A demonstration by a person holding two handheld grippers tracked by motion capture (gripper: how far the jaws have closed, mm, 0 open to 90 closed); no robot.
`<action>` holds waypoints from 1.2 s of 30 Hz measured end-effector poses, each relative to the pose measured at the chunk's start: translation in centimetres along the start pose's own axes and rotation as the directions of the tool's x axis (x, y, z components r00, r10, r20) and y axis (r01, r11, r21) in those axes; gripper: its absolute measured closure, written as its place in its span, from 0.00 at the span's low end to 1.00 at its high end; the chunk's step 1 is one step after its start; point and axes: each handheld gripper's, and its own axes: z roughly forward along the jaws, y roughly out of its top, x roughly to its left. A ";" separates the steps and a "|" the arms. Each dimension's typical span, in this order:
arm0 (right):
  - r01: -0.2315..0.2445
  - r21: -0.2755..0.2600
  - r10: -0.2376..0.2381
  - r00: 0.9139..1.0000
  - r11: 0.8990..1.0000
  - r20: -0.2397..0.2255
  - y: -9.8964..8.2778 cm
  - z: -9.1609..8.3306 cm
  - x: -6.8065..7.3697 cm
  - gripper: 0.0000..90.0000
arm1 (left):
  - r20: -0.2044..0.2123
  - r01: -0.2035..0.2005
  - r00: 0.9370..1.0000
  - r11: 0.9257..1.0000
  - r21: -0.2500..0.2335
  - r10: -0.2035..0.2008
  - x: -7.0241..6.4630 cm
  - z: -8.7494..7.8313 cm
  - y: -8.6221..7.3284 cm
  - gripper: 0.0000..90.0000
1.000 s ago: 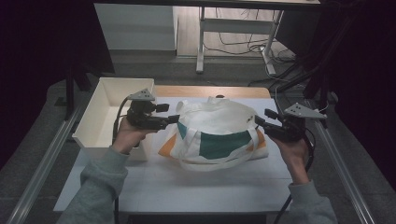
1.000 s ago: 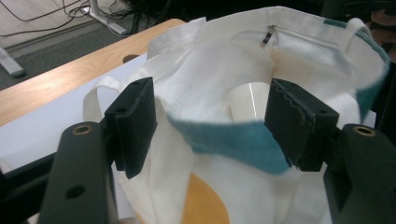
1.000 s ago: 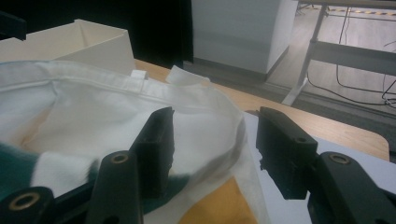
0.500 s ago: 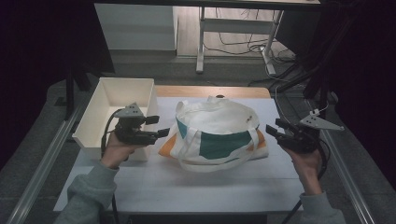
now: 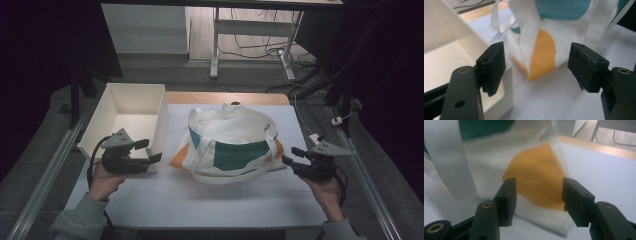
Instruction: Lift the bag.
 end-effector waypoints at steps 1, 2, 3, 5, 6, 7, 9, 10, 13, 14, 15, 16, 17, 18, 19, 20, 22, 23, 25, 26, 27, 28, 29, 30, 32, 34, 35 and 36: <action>0.007 0.015 -0.007 1.000 1.000 0.000 -0.4 0.3 0.1 0.50 | -0.003 0.006 1.000 1.000 0.003 -0.006 0.1 0.0 -0.3 0.34; 0.011 0.023 -0.011 1.000 1.000 -0.001 -0.6 0.5 0.2 0.50 | -0.006 0.018 1.000 1.000 0.011 -0.018 0.3 0.0 -0.9 0.34; 0.022 0.035 -0.022 1.000 0.999 -0.002 -0.9 0.7 0.3 0.50 | -0.008 0.025 1.000 1.000 0.017 -0.025 0.4 0.0 -1.2 0.33; 0.040 0.047 -0.040 0.999 0.998 0.000 -1.2 1.1 0.4 0.50 | -0.015 0.041 0.999 0.999 0.026 -0.041 0.7 0.2 -2.0 0.33; 0.046 0.053 -0.047 0.999 0.998 0.001 -1.4 1.3 0.4 0.50 | -0.015 0.047 0.999 0.998 0.033 -0.046 0.9 0.4 -2.3 0.33; 0.050 0.056 -0.051 0.999 0.997 0.002 -1.5 1.4 0.5 0.50 | -0.016 0.052 0.999 0.998 0.040 -0.052 0.9 0.6 -2.7 0.33; 0.053 0.061 -0.053 0.999 0.997 0.001 -1.8 1.7 0.5 0.50 | -0.014 0.063 0.998 0.996 0.057 -0.062 1.1 1.0 -3.4 0.32; 0.053 0.066 -0.053 0.999 0.996 0.002 -2.0 1.9 0.5 0.50 | -0.013 0.065 0.998 0.996 0.065 -0.064 1.2 1.2 -3.6 0.32; 0.056 0.070 -0.056 0.998 0.996 0.001 -2.6 2.2 0.4 0.50 | -0.014 0.070 0.998 0.994 0.086 -0.069 1.2 1.8 -4.2 0.32; 0.053 0.072 -0.053 0.999 0.996 0.001 -2.8 2.3 0.4 0.50 | -0.014 0.069 0.998 0.994 0.090 -0.068 1.2 1.9 -4.3 0.32; 0.050 0.074 -0.051 0.999 0.996 0.000 -2.9 2.4 0.4 0.50 | -0.015 0.073 0.997 0.993 0.094 -0.072 1.2 2.1 -4.4 0.32; 0.050 0.077 -0.051 0.999 0.996 0.000 -3.0 2.4 0.4 0.50 | -0.016 0.070 0.998 0.993 0.099 -0.069 1.3 2.2 -4.5 0.32; 0.051 0.078 -0.051 0.999 0.996 0.001 -3.2 2.5 0.4 0.50 | -0.015 0.070 0.997 0.992 0.102 -0.069 1.3 2.3 -4.6 0.32; 0.052 0.078 -0.052 0.999 0.996 0.000 -3.2 2.5 0.4 0.50 | -0.014 0.071 0.997 0.992 0.103 -0.070 1.3 2.4 -4.7 0.32; 0.054 0.078 -0.054 0.999 0.995 -0.001 -3.3 2.5 0.4 0.50 | -0.009 0.069 0.998 0.992 0.103 -0.068 1.3 2.5 -4.7 0.32; 0.055 0.077 -0.055 0.998 0.995 -0.002 -3.3 2.5 0.5 0.50 | -0.010 0.068 0.998 0.992 0.103 -0.068 1.2 2.5 -4.7 0.32; 0.057 0.075 -0.057 0.998 0.996 -0.003 -3.3 2.5 0.5 0.50 | -0.011 0.068 0.998 0.992 0.103 -0.067 1.2 2.5 -4.7 0.32; 0.058 0.076 -0.058 0.998 0.995 -0.003 -3.3 2.5 0.5 0.50 | -0.012 0.068 0.998 0.992 0.102 -0.067 1.2 2.5 -4.7 0.32; 0.061 0.077 -0.061 0.998 0.995 0.000 -3.3 2.5 0.5 0.50 | -0.009 0.067 0.998 0.993 0.099 -0.067 1.1 2.4 -4.7 0.32; 0.061 0.077 -0.062 0.998 0.995 0.000 -3.3 2.5 0.5 0.50 | -0.008 0.068 0.998 0.993 0.097 -0.068 1.1 2.3 -4.7 0.32; 0.062 0.078 -0.062 0.998 0.995 0.001 -3.3 2.5 0.5 0.50 | -0.007 0.066 0.998 0.993 0.095 -0.066 1.1 2.3 -4.8 0.32; 0.061 0.077 -0.061 0.998 0.995 0.001 -3.3 2.6 0.5 0.50 | -0.007 0.065 0.998 0.993 0.095 -0.065 1.0 2.2 -4.8 0.32; 0.061 0.079 -0.061 0.998 0.995 0.001 -3.3 2.6 0.5 0.50 | -0.006 0.066 0.998 0.993 0.095 -0.065 1.0 2.2 -4.8 0.32; 0.061 0.079 -0.062 0.998 0.995 0.001 -3.3 2.6 0.5 0.50 | -0.007 0.066 0.998 0.993 0.096 -0.066 1.0 2.1 -4.9 0.32; 0.063 0.080 -0.064 0.998 0.995 0.002 -3.3 2.6 0.5 0.50 | -0.008 0.070 0.998 0.993 0.097 -0.070 1.0 2.1 -5.0 0.31; 0.063 0.076 -0.063 0.998 0.995 0.002 -3.3 2.6 0.5 0.50 | -0.008 0.068 0.998 0.993 0.098 -0.068 1.0 2.1 -5.1 0.32; 0.063 0.075 -0.063 0.998 0.995 0.002 -3.3 2.6 0.5 0.50 | -0.008 0.069 0.998 0.993 0.098 -0.069 1.0 2.1 -5.1 0.32; 0.064 0.076 -0.064 0.998 0.995 0.003 -3.3 2.5 0.5 0.50 | -0.008 0.068 0.998 0.993 0.098 -0.068 1.0 2.1 -5.1 0.32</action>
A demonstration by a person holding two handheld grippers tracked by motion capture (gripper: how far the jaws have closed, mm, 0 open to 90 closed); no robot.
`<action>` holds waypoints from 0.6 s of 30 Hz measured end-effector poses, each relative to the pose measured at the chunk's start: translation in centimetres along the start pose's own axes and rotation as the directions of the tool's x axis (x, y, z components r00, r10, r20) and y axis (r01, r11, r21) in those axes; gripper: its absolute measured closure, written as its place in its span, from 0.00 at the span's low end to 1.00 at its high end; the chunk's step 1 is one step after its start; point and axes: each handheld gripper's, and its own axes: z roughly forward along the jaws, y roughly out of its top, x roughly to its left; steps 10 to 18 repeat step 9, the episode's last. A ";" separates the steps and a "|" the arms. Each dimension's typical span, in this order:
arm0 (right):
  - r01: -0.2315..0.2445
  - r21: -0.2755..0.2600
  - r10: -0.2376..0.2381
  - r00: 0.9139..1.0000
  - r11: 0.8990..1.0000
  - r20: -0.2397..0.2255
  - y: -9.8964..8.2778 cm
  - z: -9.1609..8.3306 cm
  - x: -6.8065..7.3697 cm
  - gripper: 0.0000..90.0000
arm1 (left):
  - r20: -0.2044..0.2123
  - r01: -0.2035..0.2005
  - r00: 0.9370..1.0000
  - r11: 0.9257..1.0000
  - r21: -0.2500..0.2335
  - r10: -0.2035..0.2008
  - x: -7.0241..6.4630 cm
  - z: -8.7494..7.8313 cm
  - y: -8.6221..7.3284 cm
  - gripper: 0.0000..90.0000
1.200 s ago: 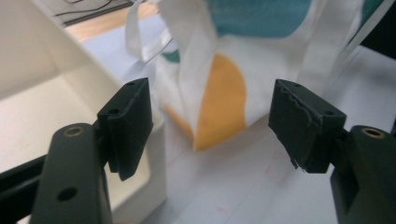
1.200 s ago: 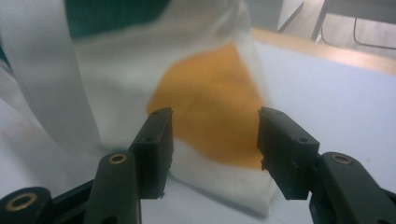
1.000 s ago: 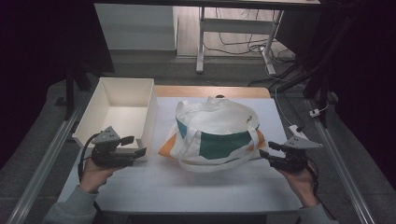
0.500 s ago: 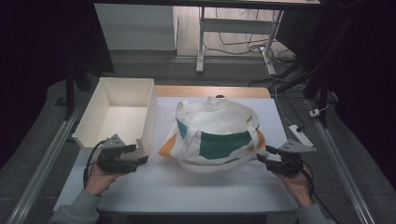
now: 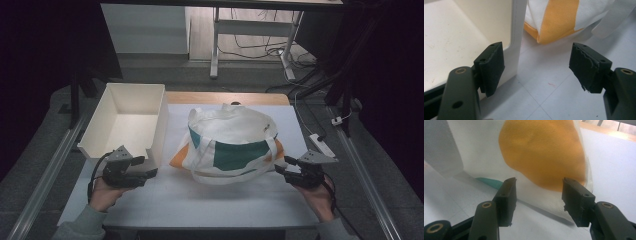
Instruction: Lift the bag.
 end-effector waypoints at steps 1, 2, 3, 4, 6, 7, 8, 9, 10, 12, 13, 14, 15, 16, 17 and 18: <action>0.000 -0.001 0.000 1.000 1.000 0.000 0.0 0.0 0.0 0.50 | 0.000 -0.001 1.000 1.000 0.001 0.001 0.0 0.0 0.0 0.31; 0.001 0.000 -0.001 1.000 1.000 0.000 0.0 0.0 0.0 0.50 | -0.001 -0.001 1.000 1.000 0.000 0.001 0.0 0.0 0.0 0.32; 0.001 0.000 -0.001 1.000 1.000 0.000 0.0 0.0 0.0 0.50 | 0.000 -0.002 1.000 1.000 0.000 0.002 0.0 0.0 0.0 0.31; 0.001 0.001 -0.001 1.000 1.000 -0.002 0.0 0.0 0.0 0.50 | 0.000 -0.002 1.000 1.000 0.000 0.002 0.0 0.0 0.0 0.32; 0.003 0.001 -0.003 1.000 1.000 -0.004 0.0 0.0 0.0 0.50 | 0.000 -0.004 1.000 1.000 0.000 0.004 -0.1 0.0 0.0 0.31; 0.005 0.001 -0.005 1.000 1.000 -0.005 0.0 0.0 0.1 0.50 | 0.000 -0.004 1.000 1.000 0.000 0.004 -0.1 0.1 0.0 0.31; 0.008 0.002 -0.008 1.000 1.000 -0.005 0.0 0.0 0.1 0.50 | 0.000 -0.005 1.000 1.000 0.001 0.005 -0.1 0.1 0.0 0.31; 0.009 0.000 -0.009 1.000 1.000 -0.006 0.0 0.0 0.1 0.50 | 0.001 -0.005 1.000 1.000 0.001 0.005 -0.1 0.1 0.0 0.31; 0.009 0.000 -0.009 1.000 1.000 -0.006 0.0 0.0 0.1 0.50 | 0.001 -0.005 1.000 1.000 0.001 0.005 -0.1 0.1 0.0 0.31; 0.009 0.000 -0.009 1.000 1.000 -0.006 0.0 0.0 0.1 0.50 | 0.001 -0.005 1.000 1.000 0.001 0.005 -0.1 0.1 0.0 0.31; 0.009 0.000 -0.009 1.000 1.000 -0.006 0.0 0.0 0.1 0.50 | 0.001 -0.005 1.000 1.000 0.001 0.005 -0.1 0.1 0.0 0.31; 0.009 0.000 -0.009 1.000 1.000 -0.006 0.0 0.0 0.1 0.50 | 0.001 -0.005 1.000 1.000 0.001 0.005 -0.1 0.1 0.0 0.31; 0.009 0.000 -0.009 1.000 1.000 -0.006 0.0 0.0 0.1 0.50 | 0.001 -0.005 1.000 1.000 0.001 0.005 -0.1 0.1 0.0 0.31; 0.009 0.000 -0.009 1.000 1.000 -0.006 0.0 0.0 0.1 0.50 | 0.001 -0.005 1.000 1.000 0.001 0.005 -0.1 0.1 0.0 0.31; 0.009 0.000 -0.009 1.000 1.000 -0.006 0.0 0.0 0.1 0.50 | 0.001 -0.005 1.000 1.000 0.001 0.005 -0.1 0.1 0.0 0.31; 0.009 0.000 -0.009 1.000 1.000 -0.006 0.0 0.0 0.1 0.50 | 0.001 -0.005 1.000 1.000 0.001 0.005 -0.1 0.1 0.0 0.31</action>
